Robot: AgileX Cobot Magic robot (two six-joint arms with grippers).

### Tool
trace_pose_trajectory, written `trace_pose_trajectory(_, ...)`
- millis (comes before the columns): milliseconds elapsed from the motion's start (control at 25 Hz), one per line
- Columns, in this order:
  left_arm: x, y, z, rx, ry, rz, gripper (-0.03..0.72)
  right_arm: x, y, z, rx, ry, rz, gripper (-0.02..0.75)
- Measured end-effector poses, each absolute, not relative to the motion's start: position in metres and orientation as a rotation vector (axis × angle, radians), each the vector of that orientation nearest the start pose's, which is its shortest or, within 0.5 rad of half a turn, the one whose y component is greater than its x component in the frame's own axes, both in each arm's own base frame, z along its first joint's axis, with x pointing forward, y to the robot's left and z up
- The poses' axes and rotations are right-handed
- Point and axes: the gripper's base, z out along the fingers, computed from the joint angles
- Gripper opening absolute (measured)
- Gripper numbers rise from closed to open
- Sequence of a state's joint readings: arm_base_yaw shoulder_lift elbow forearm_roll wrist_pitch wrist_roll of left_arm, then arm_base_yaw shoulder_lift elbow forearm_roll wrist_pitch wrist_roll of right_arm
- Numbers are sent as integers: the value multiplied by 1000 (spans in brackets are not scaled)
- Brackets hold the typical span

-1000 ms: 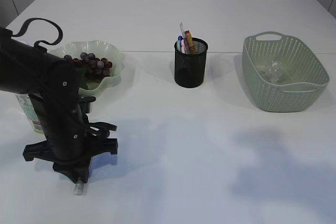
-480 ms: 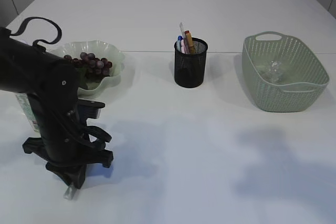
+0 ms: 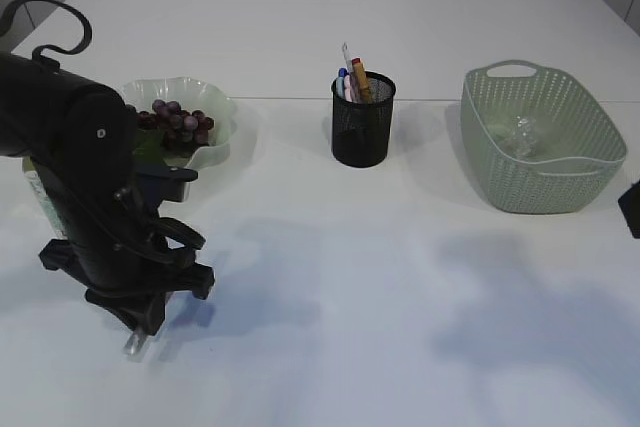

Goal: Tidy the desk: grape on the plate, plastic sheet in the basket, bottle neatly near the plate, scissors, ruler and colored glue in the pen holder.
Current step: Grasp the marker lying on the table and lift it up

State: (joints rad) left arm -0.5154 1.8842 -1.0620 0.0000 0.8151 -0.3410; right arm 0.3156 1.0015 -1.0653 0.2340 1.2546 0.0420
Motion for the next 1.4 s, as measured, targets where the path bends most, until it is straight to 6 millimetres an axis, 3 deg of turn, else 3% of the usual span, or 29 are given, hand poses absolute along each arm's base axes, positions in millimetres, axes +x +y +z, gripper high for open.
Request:
trace_pose_trajectory(520,284,-161,142,277,3095,-24,62,186,82,337,-440,2752,404,342)
trace_pose_trajectory(1040,277,-157,209,259,2872,-166,62,225,120,321,-670,2519,757,342)
trace_pose_trajectory(1280,267,-154,235,225,2822,-243,62,246,133,316,-555,2418,890,342)
trace_pose_trajectory(1400,257,-163,243,249,2806,-296,61,258,142,311,-464,2389,1003,342)
